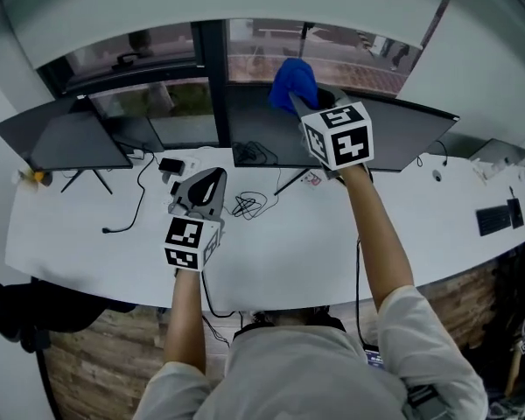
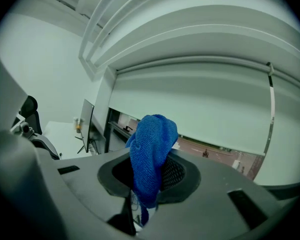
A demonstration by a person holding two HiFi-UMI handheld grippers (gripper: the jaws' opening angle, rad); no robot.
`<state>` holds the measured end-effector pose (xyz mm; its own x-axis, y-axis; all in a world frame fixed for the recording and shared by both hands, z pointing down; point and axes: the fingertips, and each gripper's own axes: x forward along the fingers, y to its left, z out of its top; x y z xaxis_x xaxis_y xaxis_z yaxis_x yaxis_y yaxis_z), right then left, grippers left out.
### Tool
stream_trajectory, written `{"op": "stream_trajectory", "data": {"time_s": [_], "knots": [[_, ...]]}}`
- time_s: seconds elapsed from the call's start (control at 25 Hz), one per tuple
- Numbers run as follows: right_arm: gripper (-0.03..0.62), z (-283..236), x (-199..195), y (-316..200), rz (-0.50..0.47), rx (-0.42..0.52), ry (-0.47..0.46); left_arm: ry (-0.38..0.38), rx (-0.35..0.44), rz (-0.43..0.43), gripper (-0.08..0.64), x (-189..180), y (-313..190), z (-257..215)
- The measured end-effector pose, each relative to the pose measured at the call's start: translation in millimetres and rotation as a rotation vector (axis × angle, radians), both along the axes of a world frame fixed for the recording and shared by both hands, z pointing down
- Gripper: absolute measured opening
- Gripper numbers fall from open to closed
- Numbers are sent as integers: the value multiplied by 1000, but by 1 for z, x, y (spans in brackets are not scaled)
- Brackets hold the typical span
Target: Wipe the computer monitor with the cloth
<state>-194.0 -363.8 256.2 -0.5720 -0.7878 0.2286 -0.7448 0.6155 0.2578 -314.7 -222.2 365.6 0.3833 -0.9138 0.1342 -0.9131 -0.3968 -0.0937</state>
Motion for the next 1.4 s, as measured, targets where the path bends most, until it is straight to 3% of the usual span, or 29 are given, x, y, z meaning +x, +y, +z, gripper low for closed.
{"op": "stream_trajectory", "data": {"time_s": [0.4, 0.6, 0.88, 1.16, 1.4], "knots": [[87, -8, 172, -29, 84, -69, -59, -22, 29, 95, 18, 137, -37, -20], [87, -6, 252, -38, 57, -147, -128, -33, 47, 128, 18, 204, -53, -28], [89, -9, 368, -51, 156, -122, -155, -58, 17, 173, 18, 285, -69, -19], [89, -10, 462, -63, 243, -109, -175, -73, -10, 206, 18, 341, -75, -8], [91, -4, 500, -65, 296, -89, -197, -82, -20, 216, 18, 361, -72, -1]]}}
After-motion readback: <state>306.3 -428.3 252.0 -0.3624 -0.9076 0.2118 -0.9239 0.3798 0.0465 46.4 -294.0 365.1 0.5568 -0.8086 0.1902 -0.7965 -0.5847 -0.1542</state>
